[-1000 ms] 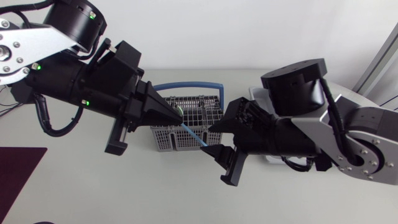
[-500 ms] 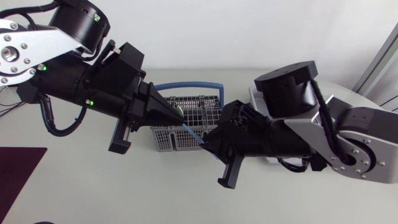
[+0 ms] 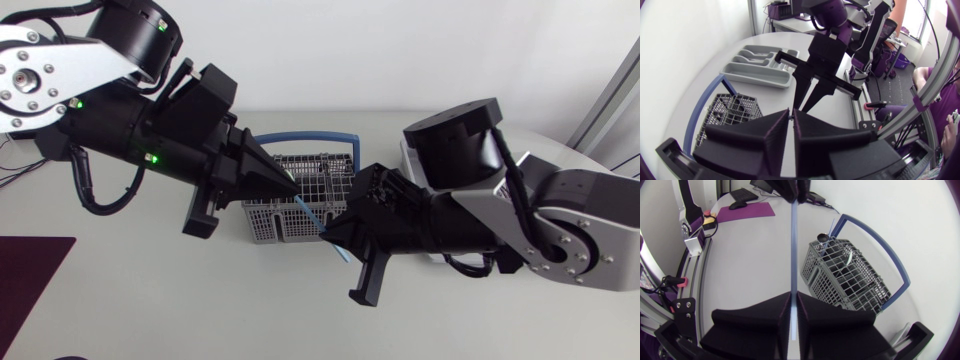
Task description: Unload the cutlery basket into the drawer organizer.
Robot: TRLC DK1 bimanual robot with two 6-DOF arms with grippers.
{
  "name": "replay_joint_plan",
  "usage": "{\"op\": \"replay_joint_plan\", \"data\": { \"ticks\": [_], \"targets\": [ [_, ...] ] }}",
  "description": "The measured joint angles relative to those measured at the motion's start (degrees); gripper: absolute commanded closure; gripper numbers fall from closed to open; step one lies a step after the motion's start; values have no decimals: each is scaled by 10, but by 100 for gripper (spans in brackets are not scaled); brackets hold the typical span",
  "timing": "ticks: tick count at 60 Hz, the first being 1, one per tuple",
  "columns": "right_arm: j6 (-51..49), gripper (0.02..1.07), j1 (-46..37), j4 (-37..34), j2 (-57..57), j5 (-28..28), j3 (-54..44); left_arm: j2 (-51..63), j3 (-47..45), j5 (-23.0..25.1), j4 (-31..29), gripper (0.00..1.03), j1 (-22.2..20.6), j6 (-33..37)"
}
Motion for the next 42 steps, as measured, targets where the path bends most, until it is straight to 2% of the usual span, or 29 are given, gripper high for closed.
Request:
{"op": "replay_joint_plan", "data": {
  "ticks": [4, 9, 27, 42],
  "targets": [
    [0, 101, 0, -8, 0, 0, 0, 2, 13, 2, 4, 15, 9, -11],
    [0, 101, 0, -17, 0, 0, 0, 2, 37, 4, 7, 7, 32, -26],
    [-1, 101, -53, -50, -27, -16, -8, 2, 76, 23, 15, 6, 166, -39],
    [-3, 101, -117, -67, -63, -33, -19, 9, 64, 23, 15, 6, 229, -15]
  ]
}}
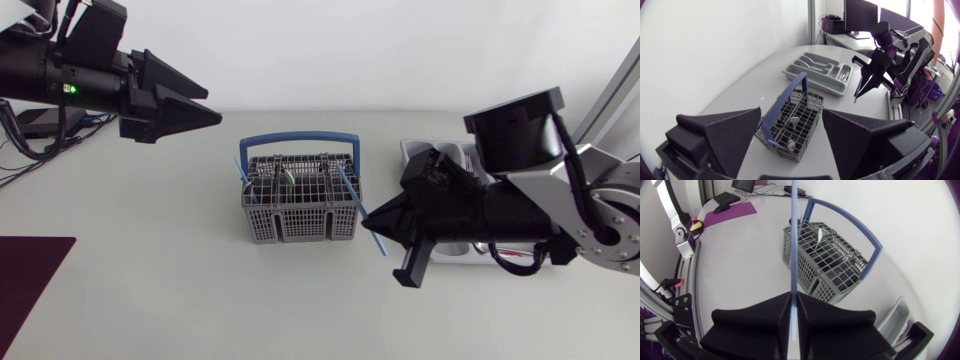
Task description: Unload the cutlery basket into the drawer organizer.
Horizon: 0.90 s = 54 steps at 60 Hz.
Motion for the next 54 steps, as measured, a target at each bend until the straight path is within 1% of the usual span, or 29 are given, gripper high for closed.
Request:
{"op": "replay_joint_plan", "data": {
  "ticks": [13, 24, 34, 47, 54],
  "targets": [
    [-2, 101, -75, -2, -2, -16, -3, 22, -31, 0, 0, 6, 48, 28],
    [-2, 101, -126, -2, -2, -23, -3, 26, -45, -3, 2, 6, 73, 54],
    [1, 101, -171, -2, 23, -24, 2, 36, -72, -17, 2, 6, 76, 74],
    [25, 101, -224, 2, 92, -23, 34, 49, -80, -30, 7, 6, 76, 84],
    [45, 101, -242, 3, 137, -7, 62, 50, -80, -31, 10, 6, 77, 84]
  ]
}}
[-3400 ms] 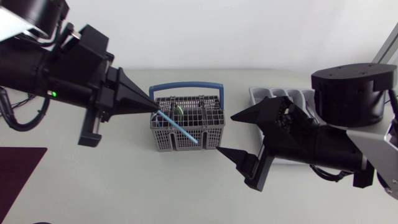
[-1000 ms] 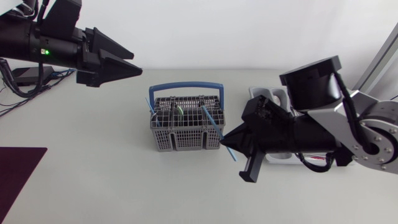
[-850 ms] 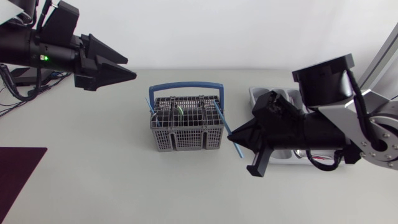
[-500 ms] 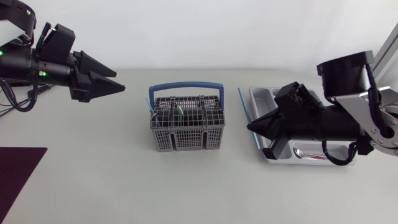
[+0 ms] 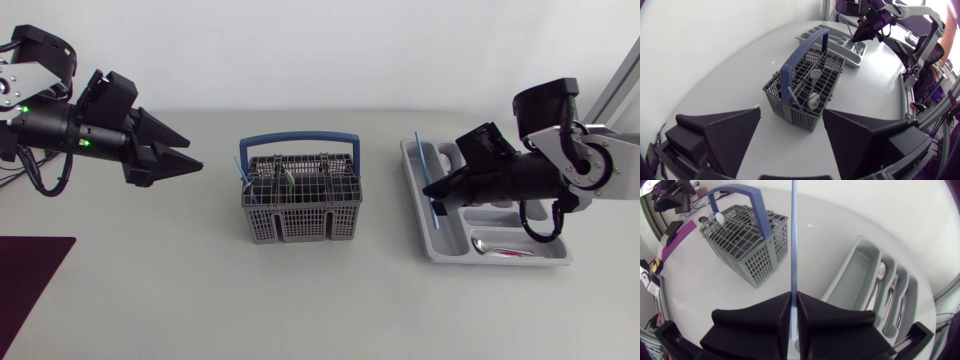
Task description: Unload the cutlery basket into the drawer organizer.
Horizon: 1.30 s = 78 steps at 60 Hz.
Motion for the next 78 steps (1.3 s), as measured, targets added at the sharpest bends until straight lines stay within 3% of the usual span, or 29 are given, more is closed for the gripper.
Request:
{"op": "replay_joint_plan", "data": {
  "ticks": [23, 53, 60, 70, 78],
  "targets": [
    [86, 101, -17, -21, 150, 130, 90, 19, 0, -17, 17, 6, -13, 2],
    [197, 101, -39, -81, 258, 150, 167, 19, 0, -43, 26, 6, -63, -1],
    [201, 82, -40, -97, 281, 149, 183, 19, -1, -52, 36, 6, -73, -4],
    [201, 38, -40, -104, 285, 148, 185, 25, -1, -79, 75, 6, -97, -23],
    [201, 23, -39, -105, 284, 148, 185, 33, -8, -106, 108, 6, -118, -47]
  ]
}}
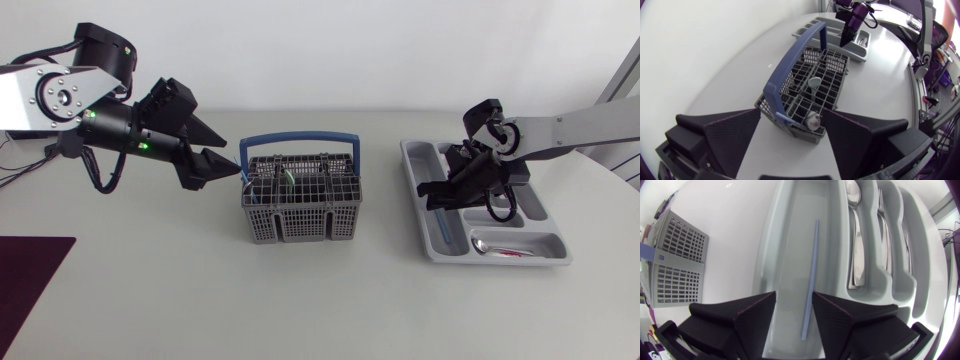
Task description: Unload the cutlery basket into the drawer organizer.
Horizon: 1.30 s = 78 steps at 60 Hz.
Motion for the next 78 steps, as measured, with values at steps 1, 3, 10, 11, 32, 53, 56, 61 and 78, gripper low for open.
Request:
{"op": "replay_joint_plan", "data": {
  "ticks": [1, 3, 10, 11, 32, 53, 56, 61, 78],
  "targets": [
    [0, 23, 0, 0, -1, 0, 0, 3, 0, -4, 3, 6, -3, -4],
    [0, 23, 1, 0, -5, 0, 0, 6, 0, -13, 9, 6, -6, -14],
    [0, 23, 2, 0, -21, 0, 0, 24, 2, -28, 12, 10, -7, -46],
    [0, 23, 3, 0, -24, 0, 0, 29, 3, -30, 10, 12, -7, -53],
    [0, 23, 12, 0, -28, -1, -2, 78, 80, -34, -52, 41, 7, -147],
    [0, 23, 12, 2, -31, -2, -9, 78, 91, -34, -76, 54, -3, -164],
    [0, 23, 12, 2, -32, -2, -9, 78, 91, -34, -76, 54, -3, -164],
    [0, 23, 13, 2, -36, -2, -9, 78, 91, -34, -76, 55, -3, -164],
    [0, 23, 19, 2, -45, -2, -10, 82, 94, -38, -76, 65, -8, -164]
  ]
}}
